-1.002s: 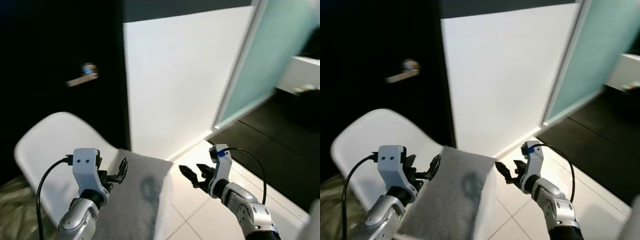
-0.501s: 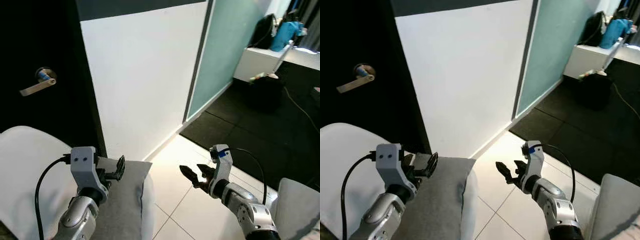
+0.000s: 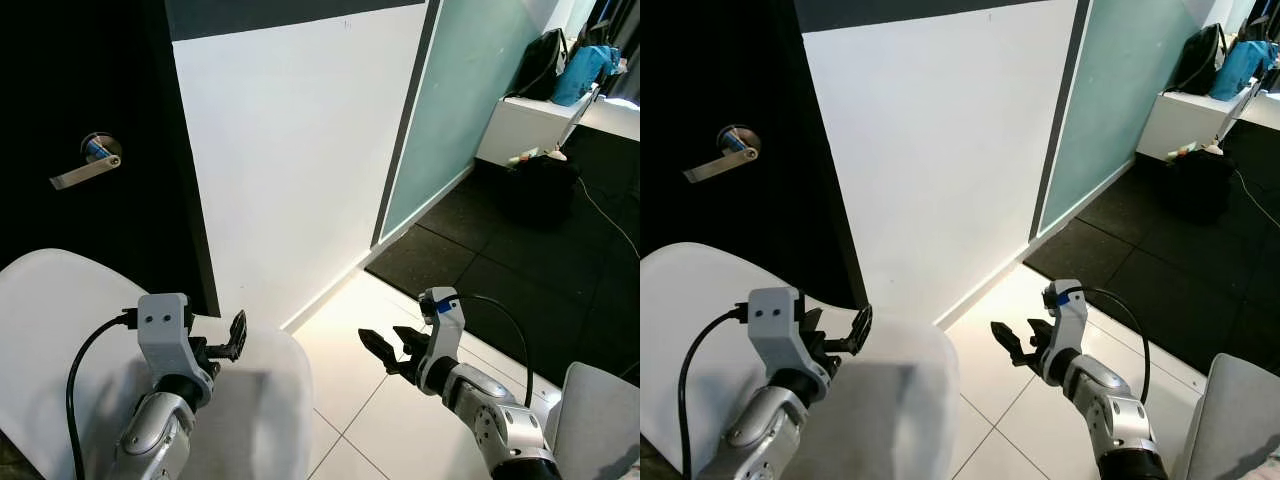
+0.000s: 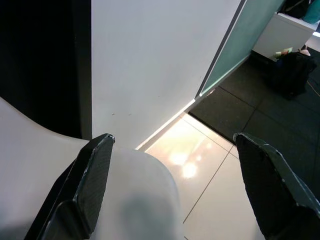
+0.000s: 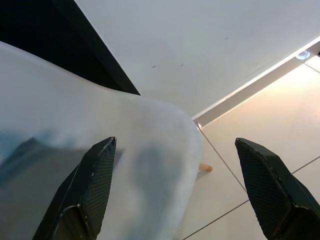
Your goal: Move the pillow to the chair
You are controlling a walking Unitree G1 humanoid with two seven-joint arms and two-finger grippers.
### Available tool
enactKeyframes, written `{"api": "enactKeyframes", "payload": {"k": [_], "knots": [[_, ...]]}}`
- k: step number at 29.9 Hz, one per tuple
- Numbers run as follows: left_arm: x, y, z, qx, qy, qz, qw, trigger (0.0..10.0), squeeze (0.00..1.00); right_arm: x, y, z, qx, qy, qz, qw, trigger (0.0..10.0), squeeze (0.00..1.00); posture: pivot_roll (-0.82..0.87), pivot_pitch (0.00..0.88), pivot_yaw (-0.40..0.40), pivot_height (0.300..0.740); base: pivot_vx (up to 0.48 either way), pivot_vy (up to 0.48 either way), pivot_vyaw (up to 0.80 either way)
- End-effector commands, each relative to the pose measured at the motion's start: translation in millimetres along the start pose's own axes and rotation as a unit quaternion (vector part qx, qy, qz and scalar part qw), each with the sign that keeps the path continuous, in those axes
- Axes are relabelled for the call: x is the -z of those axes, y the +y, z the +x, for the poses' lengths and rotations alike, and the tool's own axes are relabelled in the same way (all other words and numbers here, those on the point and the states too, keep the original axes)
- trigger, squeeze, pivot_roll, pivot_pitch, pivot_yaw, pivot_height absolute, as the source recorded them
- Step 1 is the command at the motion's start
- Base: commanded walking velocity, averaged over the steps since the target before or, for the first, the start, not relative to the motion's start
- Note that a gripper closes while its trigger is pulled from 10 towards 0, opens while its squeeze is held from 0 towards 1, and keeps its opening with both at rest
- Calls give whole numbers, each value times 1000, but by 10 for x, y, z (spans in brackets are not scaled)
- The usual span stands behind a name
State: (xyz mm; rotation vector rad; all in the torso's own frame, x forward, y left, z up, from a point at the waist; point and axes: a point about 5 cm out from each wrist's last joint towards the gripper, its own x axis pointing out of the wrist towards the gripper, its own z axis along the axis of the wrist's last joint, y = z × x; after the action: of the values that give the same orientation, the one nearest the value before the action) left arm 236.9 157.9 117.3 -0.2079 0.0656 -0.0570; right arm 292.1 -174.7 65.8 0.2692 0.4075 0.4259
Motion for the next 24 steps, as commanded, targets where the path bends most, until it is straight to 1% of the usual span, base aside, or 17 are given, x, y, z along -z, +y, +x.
{"api": "enactKeyframes", "payload": {"k": [1, 6, 8, 11, 15, 17, 22, 24], "knots": [[75, 38, -15, -10, 20, 5, 1000, 10000, 0, 4, -8, -3, 1, 4, 2, 1000, 10000, 0, -176, 0, -45, 737, 0, 0, 0], [100, 90, -26, -25, 28, 10, 999, 10000, 0, 20, 2, 6, 0, 17, -13, 1000, 10000, 0, -175, 0, -44, 737, 0, 0, -690], [150, 143, -52, -40, 40, 17, 998, 10000, 0, 24, 5, 8, -1, 18, -13, 1000, 10000, 0, -176, 0, -44, 737, 0, 0, -744], [187, 177, -80, -50, 49, 18, 997, 10000, 0, 27, 7, 8, -1, 19, -13, 1000, 10000, 0, -175, 0, -44, 737, 0, 0, -742], [252, 153, -155, -52, 64, 19, 996, 10000, 0, 39, 12, 14, -5, 25, -16, 1000, 10000, 0, -170, 0, -44, 737, 0, 0, -734], [262, 145, -166, -51, 67, 22, 996, 10000, 0, 40, 14, 15, -7, 26, -17, 999, 10000, 0, -168, 0, -44, 737, 0, 0, -734], [257, 136, -179, -44, 65, 13, 997, 10000, 0, 46, 14, 14, -8, 28, -19, 999, 10000, 0, -167, 0, -49, 737, 0, 0, -733], [260, 112, -174, -33, 65, 15, 997, 10000, 0, 54, 13, 12, -8, 31, -20, 999, 10000, 0, -168, 0, -50, 737, 0, 0, -719]]}}
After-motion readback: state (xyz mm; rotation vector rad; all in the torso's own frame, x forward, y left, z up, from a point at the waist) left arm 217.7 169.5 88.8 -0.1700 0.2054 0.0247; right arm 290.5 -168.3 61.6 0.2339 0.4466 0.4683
